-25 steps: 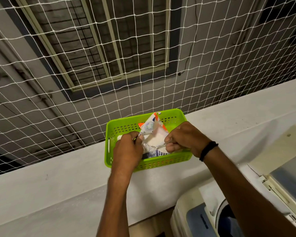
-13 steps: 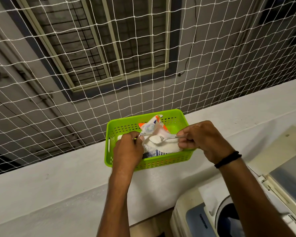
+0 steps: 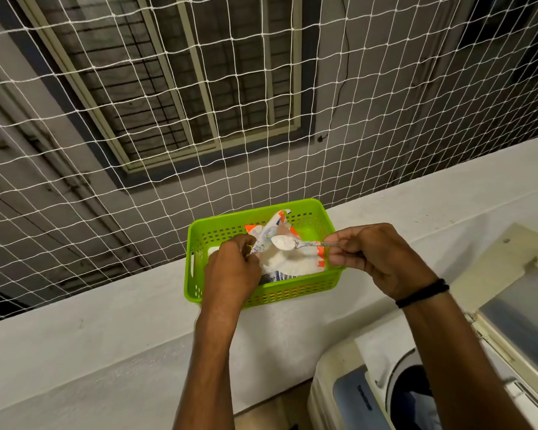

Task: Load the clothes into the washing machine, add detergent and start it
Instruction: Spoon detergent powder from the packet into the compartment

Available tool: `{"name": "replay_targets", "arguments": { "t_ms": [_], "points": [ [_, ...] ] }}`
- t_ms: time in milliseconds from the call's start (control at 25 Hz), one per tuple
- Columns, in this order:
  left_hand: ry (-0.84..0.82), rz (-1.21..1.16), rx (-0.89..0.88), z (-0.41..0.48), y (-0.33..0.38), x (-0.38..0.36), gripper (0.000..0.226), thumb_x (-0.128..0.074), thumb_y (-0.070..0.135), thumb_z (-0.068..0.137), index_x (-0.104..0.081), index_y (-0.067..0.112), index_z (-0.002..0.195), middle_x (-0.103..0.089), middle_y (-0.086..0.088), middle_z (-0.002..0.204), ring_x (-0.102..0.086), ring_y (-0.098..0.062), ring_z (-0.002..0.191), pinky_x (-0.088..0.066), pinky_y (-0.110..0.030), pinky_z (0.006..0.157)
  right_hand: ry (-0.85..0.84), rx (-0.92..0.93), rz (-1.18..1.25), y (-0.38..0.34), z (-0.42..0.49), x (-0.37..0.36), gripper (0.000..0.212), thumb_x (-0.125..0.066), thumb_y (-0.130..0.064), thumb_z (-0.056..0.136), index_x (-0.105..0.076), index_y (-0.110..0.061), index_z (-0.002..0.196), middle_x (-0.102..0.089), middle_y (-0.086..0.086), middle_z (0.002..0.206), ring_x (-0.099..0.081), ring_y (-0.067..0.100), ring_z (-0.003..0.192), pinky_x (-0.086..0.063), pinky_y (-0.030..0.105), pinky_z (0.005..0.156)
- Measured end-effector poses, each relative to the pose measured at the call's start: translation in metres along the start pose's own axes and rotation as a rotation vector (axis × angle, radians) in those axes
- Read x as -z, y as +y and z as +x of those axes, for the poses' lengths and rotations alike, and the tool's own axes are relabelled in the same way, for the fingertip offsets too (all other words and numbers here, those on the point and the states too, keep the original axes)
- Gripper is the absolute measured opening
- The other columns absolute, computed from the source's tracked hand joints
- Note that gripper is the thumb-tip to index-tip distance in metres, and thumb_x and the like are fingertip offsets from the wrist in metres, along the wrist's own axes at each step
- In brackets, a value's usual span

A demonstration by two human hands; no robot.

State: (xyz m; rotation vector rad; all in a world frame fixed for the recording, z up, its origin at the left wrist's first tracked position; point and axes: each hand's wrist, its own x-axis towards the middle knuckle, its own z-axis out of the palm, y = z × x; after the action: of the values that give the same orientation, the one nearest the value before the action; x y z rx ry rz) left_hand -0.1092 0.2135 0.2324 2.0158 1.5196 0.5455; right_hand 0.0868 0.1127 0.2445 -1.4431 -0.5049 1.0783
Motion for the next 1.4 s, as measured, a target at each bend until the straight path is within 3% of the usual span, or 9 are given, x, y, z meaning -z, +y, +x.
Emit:
{"name": "replay_targets", "arguments": {
  "t_ms": [200, 480, 760, 1040, 1400],
  "points": [
    [0.055, -0.158, -0.025, -0.001, 0.002, 0.002, 0.039, -0.063, 0.005, 0.088, -0.066, 0.022, 0.123, -0.072, -0.002, 0.118, -0.067, -0.024, 0.111, -0.052, -0.039, 0.098, 0.003, -0.013, 0.022, -0.002, -0.007, 0.000, 0.032, -0.040, 0.013, 0.091, -0.069, 0.005, 0.081, -0.065, 0.021, 0.076, -0.068, 0.017, 0.054, -0.057, 0.021, 0.052],
    [0.237, -0.355, -0.074, -0.011, 0.016, 0.004, 0.031, -0.061, 0.007, 0.091, -0.068, 0.019, 0.120, -0.073, 0.001, 0.113, -0.069, -0.017, 0.103, -0.054, -0.035, 0.096, 0.013, -0.027, 0.083, 0.000, -0.017, 0.011, 0.031, -0.037, 0.014, 0.092, -0.067, 0.011, 0.089, -0.070, 0.013, 0.063, -0.070, 0.015, 0.054, -0.057, 0.020, 0.051],
    [0.320, -0.579, -0.144, -0.024, 0.045, -0.011, 0.019, -0.066, 0.013, 0.092, -0.071, 0.026, 0.105, -0.073, 0.011, 0.094, -0.070, -0.005, 0.089, -0.057, -0.031, 0.085, 0.096, -0.026, 0.081, -0.001, -0.032, 0.032, 0.031, -0.038, 0.015, 0.089, -0.068, 0.009, 0.089, -0.065, 0.018, 0.073, -0.067, 0.019, 0.058, -0.058, 0.022, 0.054],
    [0.267, -0.696, -0.269, -0.042, 0.081, -0.042, 0.015, -0.067, 0.010, 0.091, -0.071, 0.022, 0.100, -0.071, 0.015, 0.088, -0.066, 0.003, 0.080, -0.051, -0.014, 0.075, 0.241, -0.002, 0.123, 0.007, -0.062, 0.073, 0.031, -0.040, 0.015, 0.086, -0.070, 0.012, 0.092, -0.065, 0.021, 0.076, -0.067, 0.025, 0.064, -0.059, 0.024, 0.057],
    [0.009, -0.718, -0.409, -0.079, 0.119, -0.124, 0.013, -0.065, 0.014, 0.091, -0.071, 0.022, 0.100, -0.070, 0.010, 0.086, -0.064, -0.005, 0.076, -0.050, -0.018, 0.073, 0.520, -0.031, 0.225, 0.049, -0.112, 0.155, 0.027, -0.044, 0.012, 0.090, -0.071, 0.010, 0.092, -0.066, 0.020, 0.074, -0.068, 0.026, 0.066, -0.061, 0.026, 0.065]
  ]
}}
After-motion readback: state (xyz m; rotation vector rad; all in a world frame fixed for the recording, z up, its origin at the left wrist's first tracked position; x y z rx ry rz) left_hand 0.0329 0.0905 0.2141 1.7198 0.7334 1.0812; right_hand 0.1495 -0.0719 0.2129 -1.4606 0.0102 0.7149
